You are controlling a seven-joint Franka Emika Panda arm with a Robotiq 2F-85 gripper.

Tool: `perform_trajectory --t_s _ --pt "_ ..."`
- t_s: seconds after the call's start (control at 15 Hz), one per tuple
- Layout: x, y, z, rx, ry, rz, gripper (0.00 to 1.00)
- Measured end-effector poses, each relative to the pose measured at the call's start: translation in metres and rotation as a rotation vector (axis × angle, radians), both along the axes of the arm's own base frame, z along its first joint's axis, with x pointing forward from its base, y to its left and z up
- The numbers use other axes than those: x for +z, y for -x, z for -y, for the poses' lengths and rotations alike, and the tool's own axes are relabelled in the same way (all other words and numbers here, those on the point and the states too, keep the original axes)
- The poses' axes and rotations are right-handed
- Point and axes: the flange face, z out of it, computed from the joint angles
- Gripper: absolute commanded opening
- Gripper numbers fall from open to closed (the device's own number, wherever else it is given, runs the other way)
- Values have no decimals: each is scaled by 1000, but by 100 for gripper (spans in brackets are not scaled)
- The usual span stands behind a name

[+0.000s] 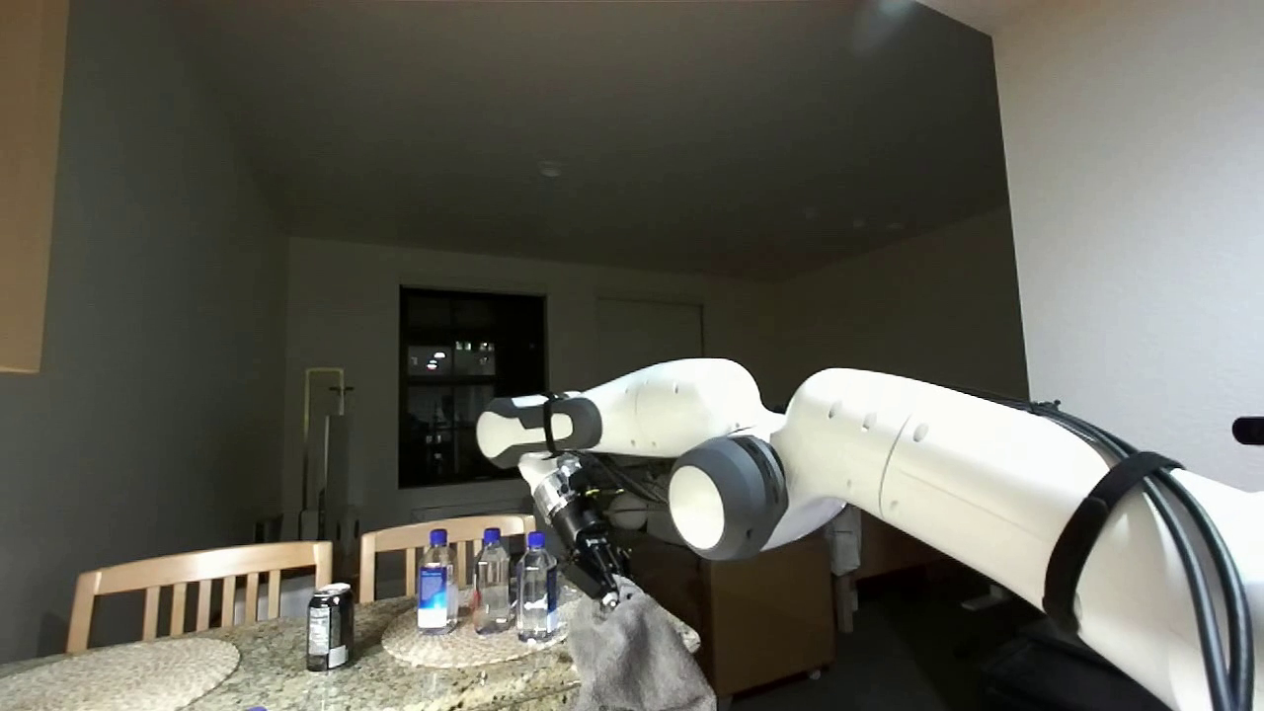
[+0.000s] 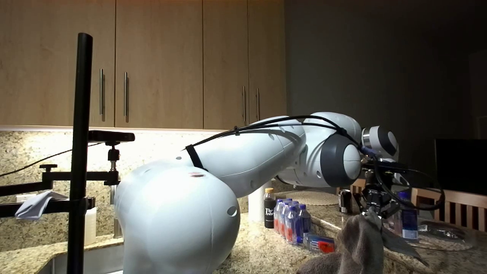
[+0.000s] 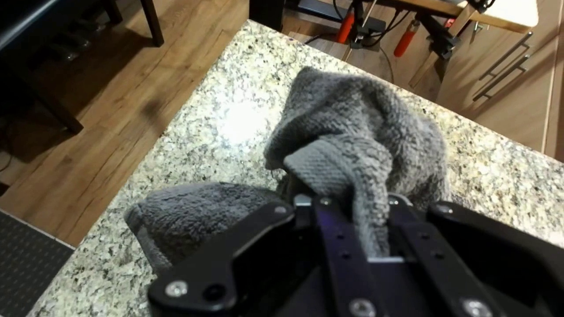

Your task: Put the towel on top of the teddy bear

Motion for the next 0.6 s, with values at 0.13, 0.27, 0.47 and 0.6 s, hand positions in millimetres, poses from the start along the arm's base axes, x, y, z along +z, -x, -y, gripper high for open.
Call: perform_trajectory --t_s 0.13,0.27,0.47,0.6 --pt "-4 -3 -1 -42 -5 19 9" --pt "-7 -8 -1 -107 -10 60 9" --pt "-6 -24 5 -223 5 171 9" --pt "-4 -37 10 -284 38 266 9"
